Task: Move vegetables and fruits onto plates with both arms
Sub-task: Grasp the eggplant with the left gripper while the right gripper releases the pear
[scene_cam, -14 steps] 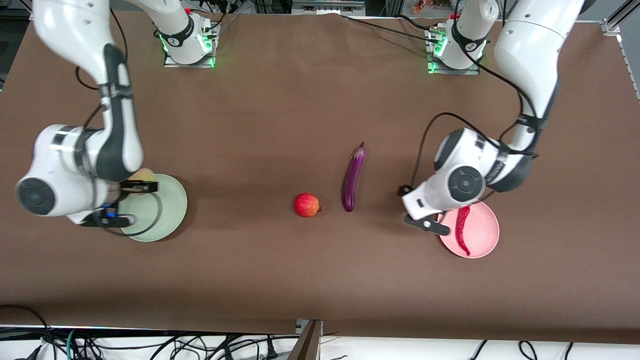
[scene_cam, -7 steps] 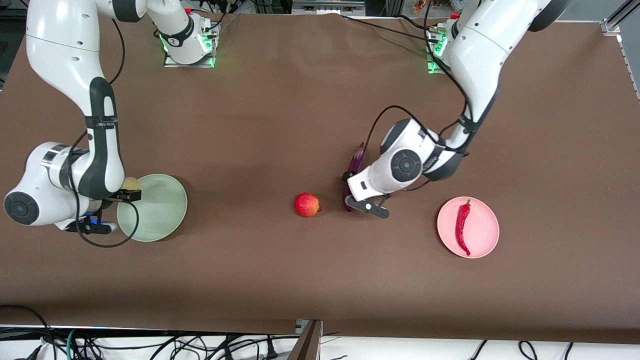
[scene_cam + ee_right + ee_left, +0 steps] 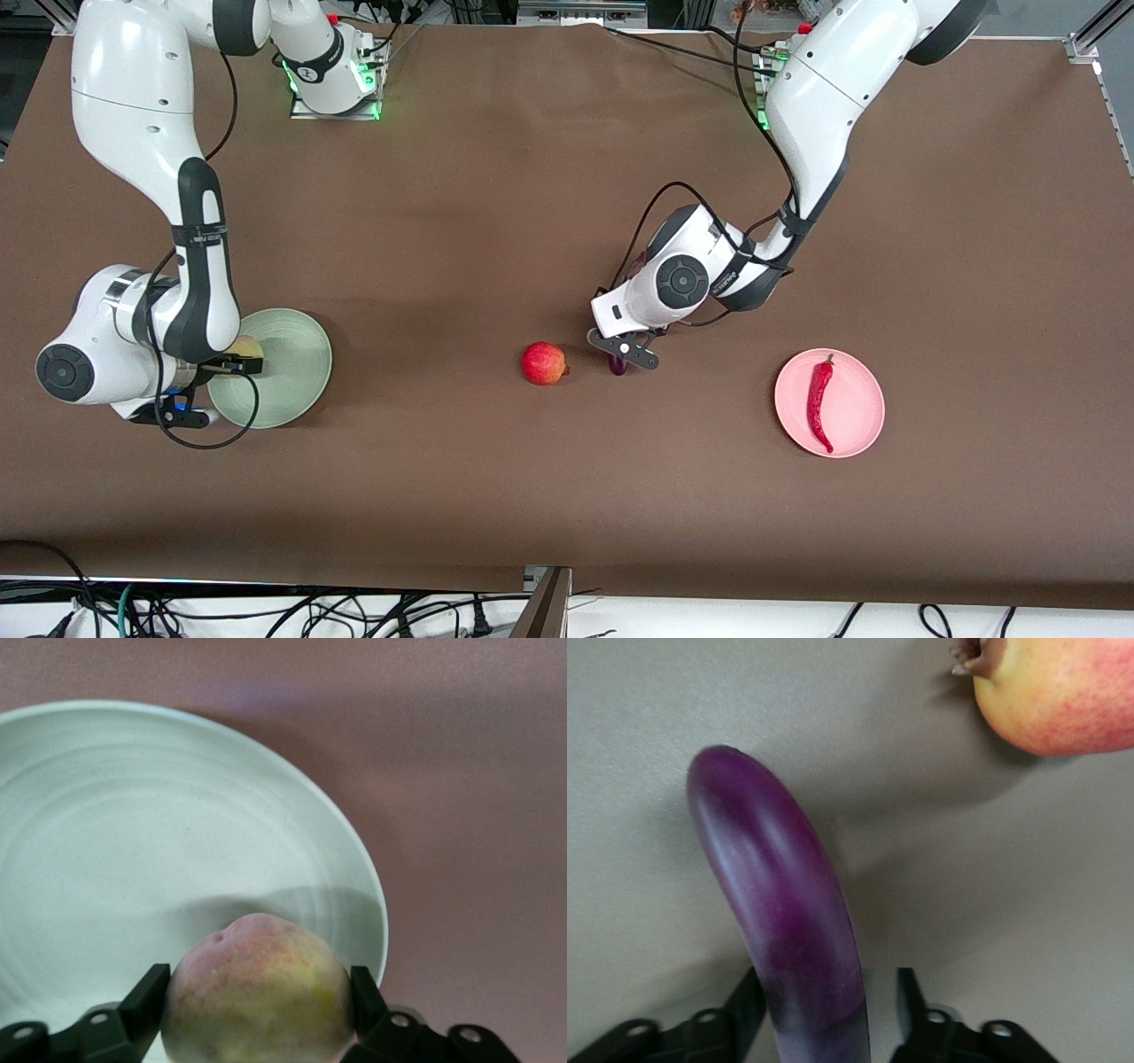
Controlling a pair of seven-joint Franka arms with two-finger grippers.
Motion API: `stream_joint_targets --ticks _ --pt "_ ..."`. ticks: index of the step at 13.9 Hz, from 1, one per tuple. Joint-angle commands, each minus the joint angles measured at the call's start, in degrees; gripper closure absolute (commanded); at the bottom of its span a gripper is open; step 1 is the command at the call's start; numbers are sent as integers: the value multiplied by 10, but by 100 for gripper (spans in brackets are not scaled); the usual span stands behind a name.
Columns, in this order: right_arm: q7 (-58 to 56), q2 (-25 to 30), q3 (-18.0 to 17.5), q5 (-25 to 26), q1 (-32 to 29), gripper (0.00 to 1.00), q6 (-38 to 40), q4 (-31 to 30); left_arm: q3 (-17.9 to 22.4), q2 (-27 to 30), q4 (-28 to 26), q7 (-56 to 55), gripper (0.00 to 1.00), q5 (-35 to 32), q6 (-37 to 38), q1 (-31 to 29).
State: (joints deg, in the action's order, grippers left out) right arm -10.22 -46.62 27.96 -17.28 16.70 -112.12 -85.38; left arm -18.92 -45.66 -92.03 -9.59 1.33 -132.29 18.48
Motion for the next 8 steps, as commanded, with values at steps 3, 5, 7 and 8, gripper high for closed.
stream_joint_targets --ticks 3,5,7,8 --pt "-1 33 0 -11 10 0 37 8 10 46 3 -5 100 2 67 -21" --pt "-3 34 0 -3 19 0 128 95 13 79 7 -1 100 1 141 -61" --pt "5 31 -1 -4 44 0 184 152 16 94 9 2 100 -9 196 -107" --pt "16 32 0 -5 67 0 186 156 15 99 11 12 100 -47 205 -122"
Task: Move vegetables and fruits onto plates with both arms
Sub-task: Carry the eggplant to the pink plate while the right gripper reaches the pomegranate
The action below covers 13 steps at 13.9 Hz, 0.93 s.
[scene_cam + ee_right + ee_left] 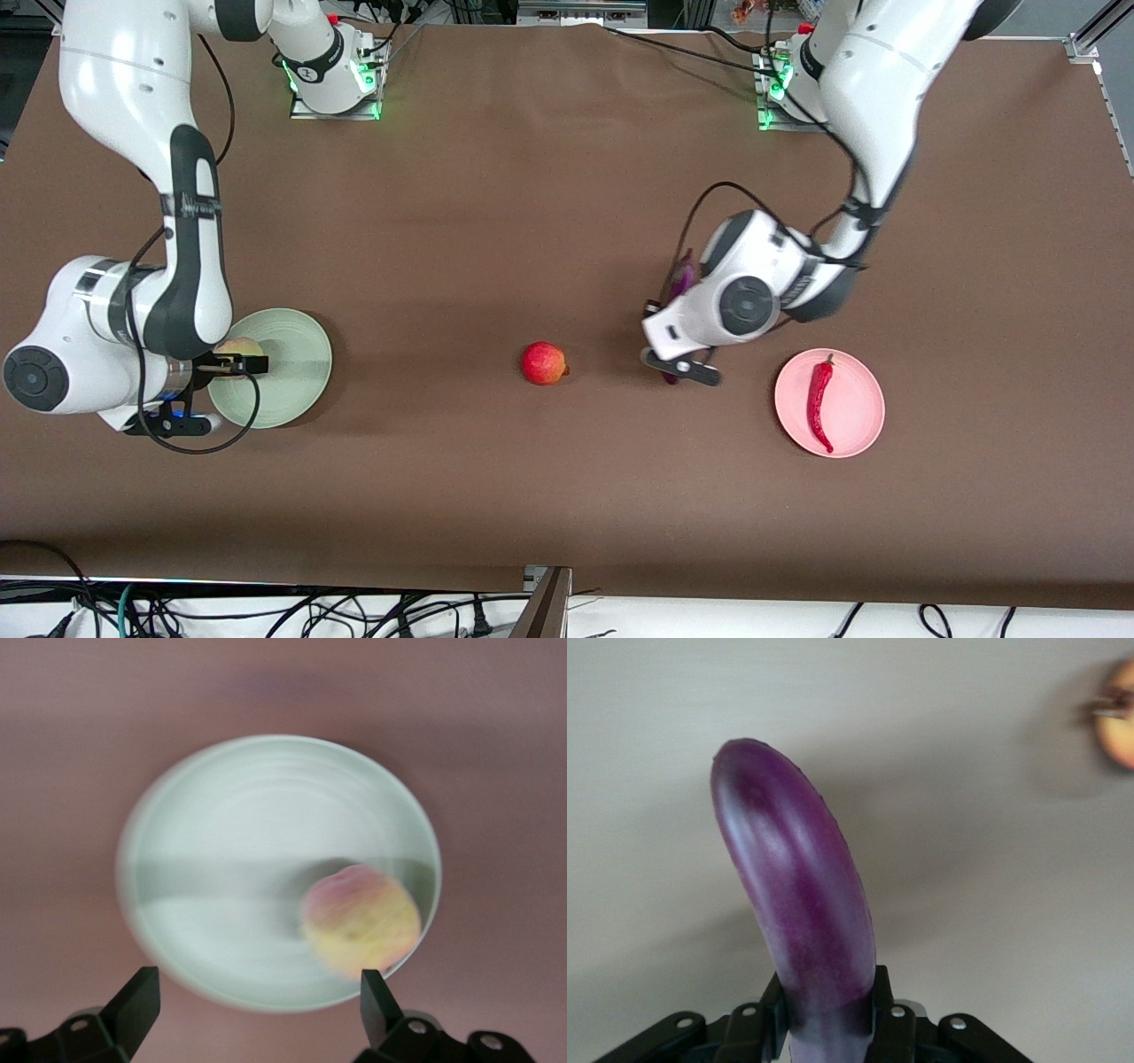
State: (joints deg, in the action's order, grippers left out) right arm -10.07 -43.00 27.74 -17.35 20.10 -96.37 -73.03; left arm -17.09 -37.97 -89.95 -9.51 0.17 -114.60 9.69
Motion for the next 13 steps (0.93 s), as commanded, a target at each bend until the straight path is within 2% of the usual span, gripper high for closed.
stream_joint_targets --ticks 1,3,5,8,9,13 --pt "42 -3 3 -4 51 0 24 34 -2 24 -2 19 100 -84 30 -43" --pt "129 -3 0 -14 87 0 19 44 0 22 5 20 100 -196 29 -53" --pt "230 -3 -21 -33 125 0 -12 49 3 11 13 22 100 -291 25 -68" --pt "365 -12 -45 -33 183 0 -87 47 3 -17 20 24 100 -336 16 -86" --pt "392 -17 -53 -33 199 0 -110 47 4 -29 34 29 100 -354 -9 -92" --pt "495 -38 -122 -32 209 0 -203 45 3 -52 37 80 100 -364 -52 -125"
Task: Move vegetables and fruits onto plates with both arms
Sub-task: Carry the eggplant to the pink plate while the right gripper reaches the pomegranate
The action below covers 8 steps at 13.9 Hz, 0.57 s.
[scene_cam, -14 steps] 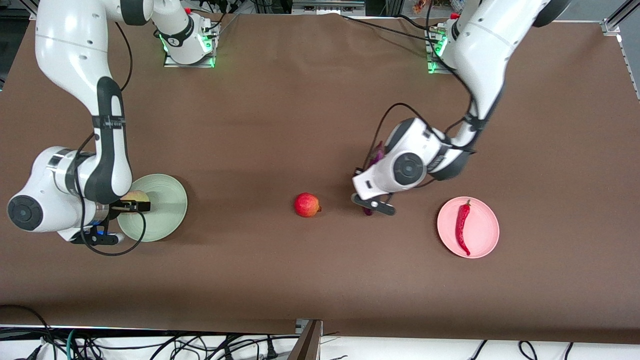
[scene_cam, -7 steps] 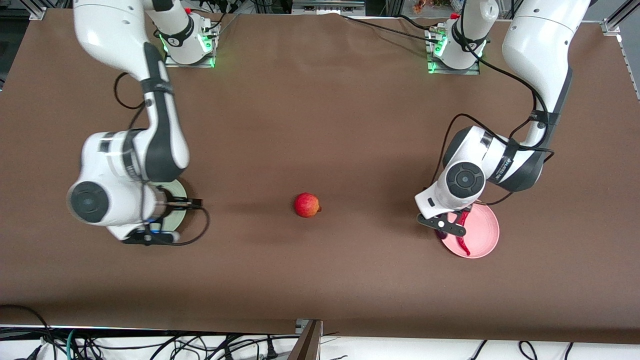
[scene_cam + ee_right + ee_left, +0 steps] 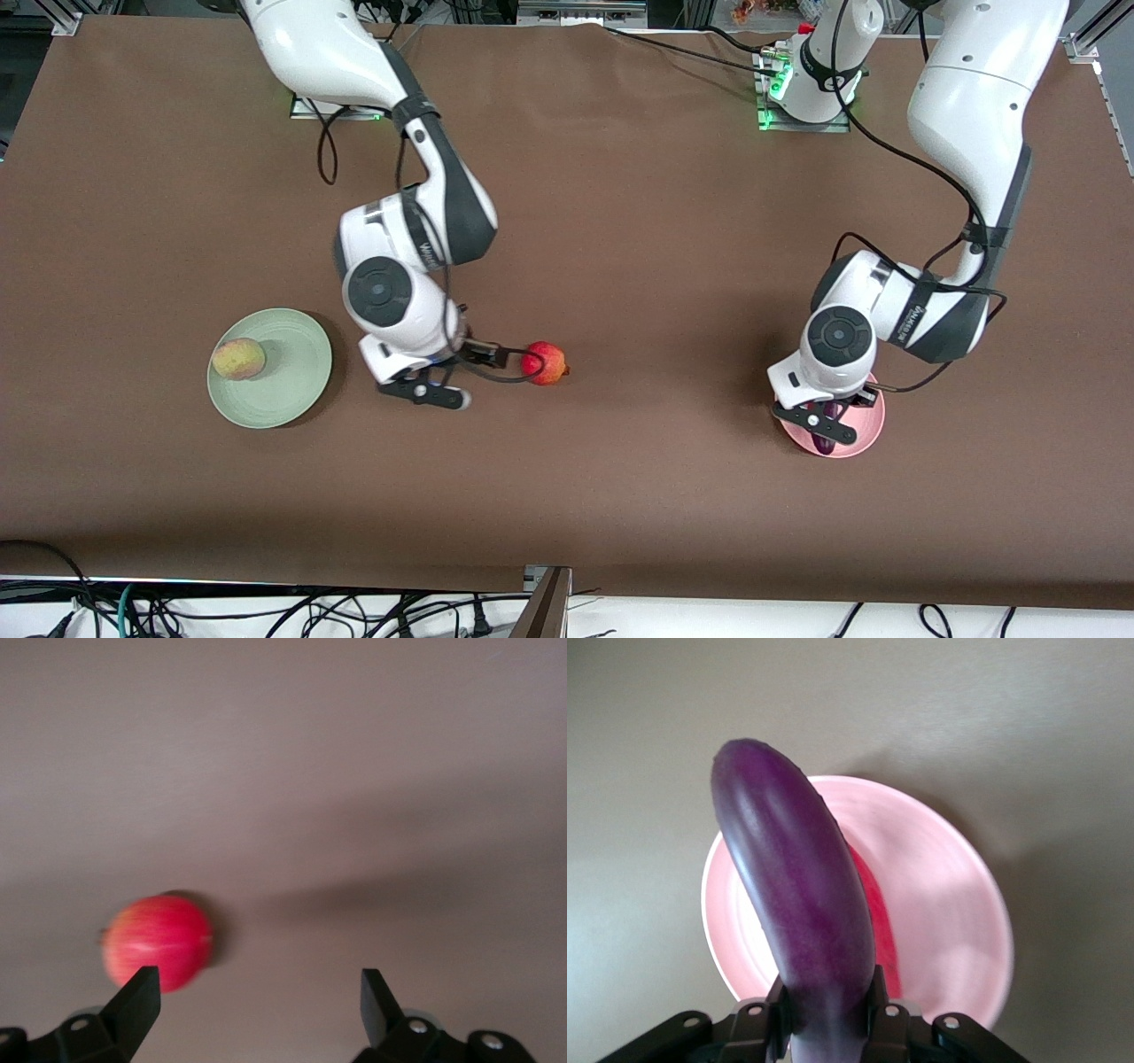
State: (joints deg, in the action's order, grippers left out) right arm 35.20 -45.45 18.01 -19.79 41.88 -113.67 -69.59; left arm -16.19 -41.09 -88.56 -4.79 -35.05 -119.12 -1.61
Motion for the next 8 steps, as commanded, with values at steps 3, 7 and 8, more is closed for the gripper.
stream_joint_targets --ticks 3,7,8 --pt "65 -32 -41 -6 7 0 -78 9 -6 -25 23 30 1 -5 -9 -8" --pt "64 -63 -44 -4 22 0 -118 10 -11 -1 25 37 0 0 -2 -19" --pt "64 -68 -44 -4 25 0 -125 10 -12 14 24 37 0 11 6 -19"
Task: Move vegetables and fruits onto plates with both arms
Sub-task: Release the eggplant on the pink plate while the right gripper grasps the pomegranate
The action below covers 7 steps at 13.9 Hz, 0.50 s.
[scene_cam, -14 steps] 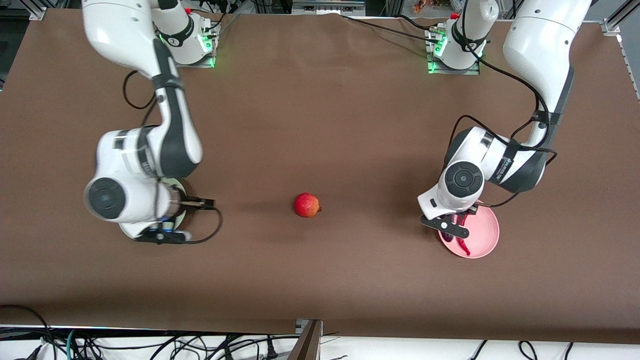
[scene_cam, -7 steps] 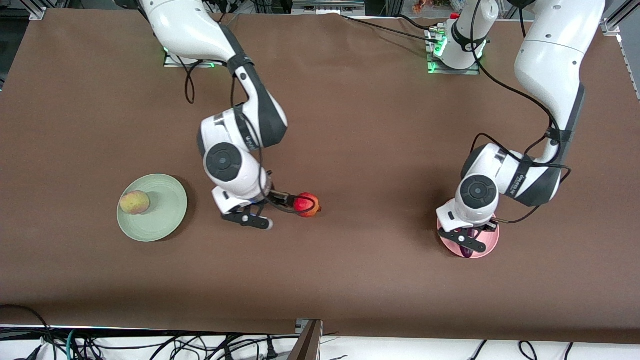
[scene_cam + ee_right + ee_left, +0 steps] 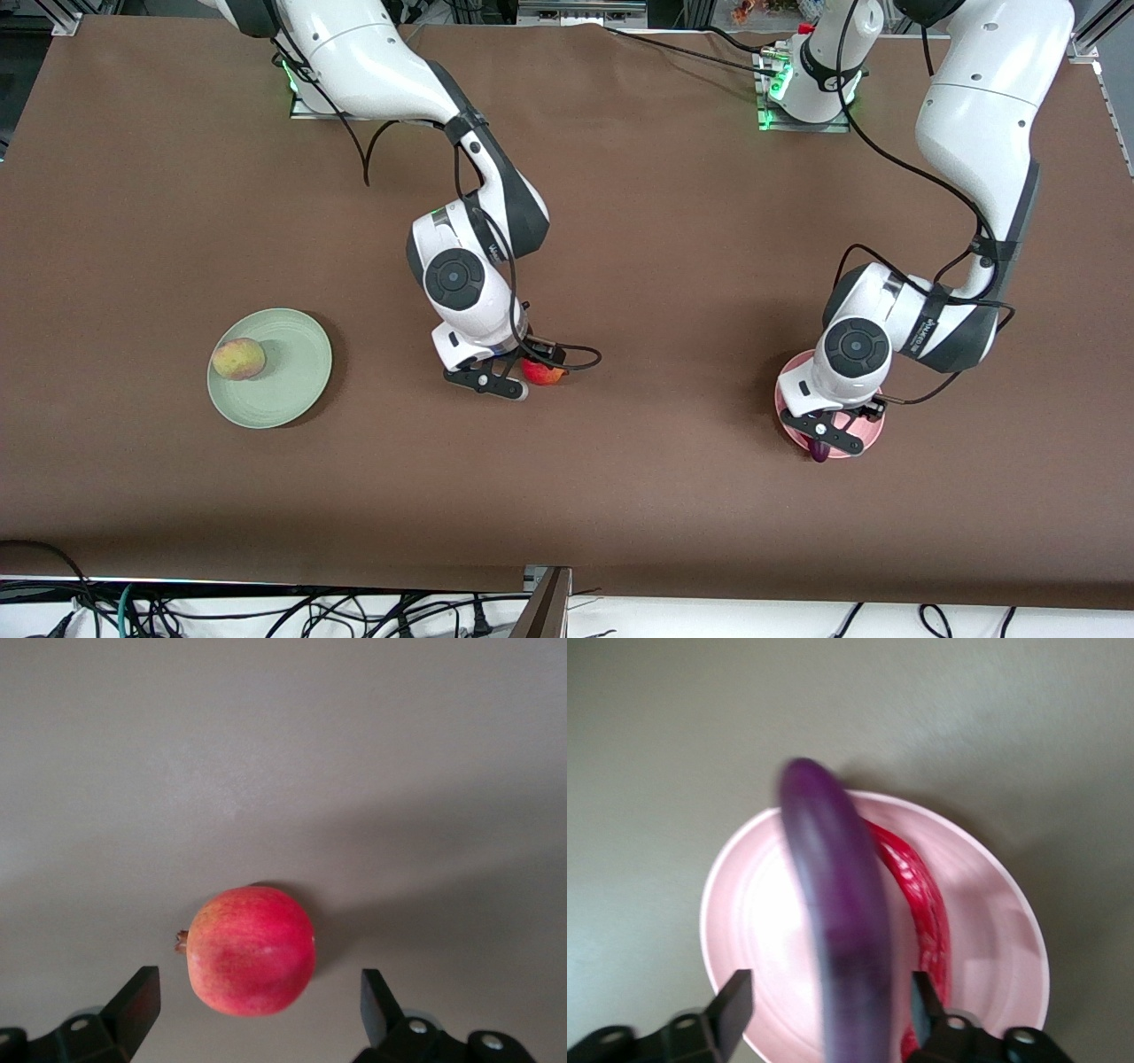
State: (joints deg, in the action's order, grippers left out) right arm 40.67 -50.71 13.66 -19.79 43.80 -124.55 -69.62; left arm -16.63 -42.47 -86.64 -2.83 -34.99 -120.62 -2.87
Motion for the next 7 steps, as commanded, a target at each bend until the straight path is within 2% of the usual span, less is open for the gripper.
stream_joint_targets --ticks 1,5,7 --pt "9 -20 -1 -5 6 0 -23 11 -9 49 6 17 0 32 42 -6" --pt "9 -29 -1 -5 8 0 -38 10 -4 138 11 13 0 175 115 -16" --pt "9 -36 -1 -5 14 0 -46 11 -4 172 38 15 0 232 190 -35"
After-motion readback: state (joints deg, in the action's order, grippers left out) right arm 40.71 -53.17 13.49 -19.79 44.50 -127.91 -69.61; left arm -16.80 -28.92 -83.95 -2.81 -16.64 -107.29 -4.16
